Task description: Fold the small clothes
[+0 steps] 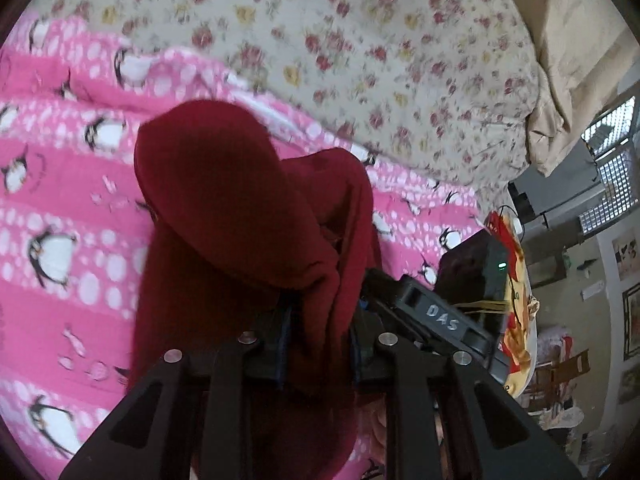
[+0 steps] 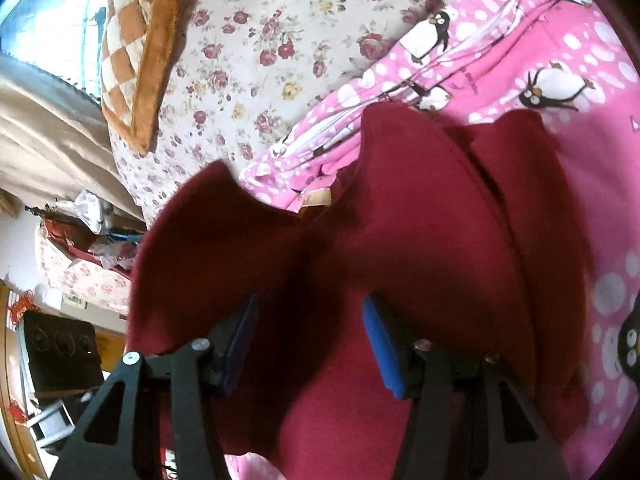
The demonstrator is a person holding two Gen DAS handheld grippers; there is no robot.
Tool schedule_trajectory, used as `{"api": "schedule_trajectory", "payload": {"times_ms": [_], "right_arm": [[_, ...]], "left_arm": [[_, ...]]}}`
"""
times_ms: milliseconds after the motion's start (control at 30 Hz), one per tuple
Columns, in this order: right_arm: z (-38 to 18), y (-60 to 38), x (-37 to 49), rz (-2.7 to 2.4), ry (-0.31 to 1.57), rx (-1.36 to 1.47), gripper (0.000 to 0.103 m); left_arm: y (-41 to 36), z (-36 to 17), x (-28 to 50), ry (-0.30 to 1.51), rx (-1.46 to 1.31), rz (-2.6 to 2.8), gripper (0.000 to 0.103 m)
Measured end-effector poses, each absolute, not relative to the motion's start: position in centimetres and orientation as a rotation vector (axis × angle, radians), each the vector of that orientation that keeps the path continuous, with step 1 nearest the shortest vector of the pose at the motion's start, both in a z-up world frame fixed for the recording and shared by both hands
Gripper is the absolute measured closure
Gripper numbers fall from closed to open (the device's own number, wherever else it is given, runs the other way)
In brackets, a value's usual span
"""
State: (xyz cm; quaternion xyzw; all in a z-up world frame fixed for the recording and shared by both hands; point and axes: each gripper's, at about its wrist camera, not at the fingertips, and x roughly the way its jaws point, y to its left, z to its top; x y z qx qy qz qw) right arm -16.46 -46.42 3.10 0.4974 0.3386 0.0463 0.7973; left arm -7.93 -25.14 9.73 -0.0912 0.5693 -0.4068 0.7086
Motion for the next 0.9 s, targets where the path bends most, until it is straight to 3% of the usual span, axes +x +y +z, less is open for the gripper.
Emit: {"api": "schedule_trajectory", "payload": {"times_ms": [167,300,500,667,767,900], "right_arm": [[3.2,-46.5,-16.5,0.094,0.729,1.062,0.052],[3.0,-46.8,-16.6,0.102,0.725,1.091,0.052],[2.8,-46.8,-16.8,0.117,0.740,1.113,0.052],[3.1,-47.4,-18.3,0.097,0.713,1.178,0.050],[2.8,-47.8,-19.7,0.115,0.640,1.263,0.046],[3.9,-47.2,-20.6,0.166,0.570,1.226,0.025]], "left_arm": [[-24.8,8.8,-8.9,1.274,-0.205,-0.936,0.090],[-24.1,10.2,-11.2,1.290,-0.166,-1.070,0.072],[-18.7,12.9,-14.0,1.110,-0.061,-0.981,0.072],[-16.1,10.0,-13.0,1.103,-0.042,-0.806,0.071],[-16.4,8.2,-12.9,1.135,-0.096,-0.832,0.072],[-17.5,6.7,-14.3,1.100,-0.047,-0.834,0.072]]}}
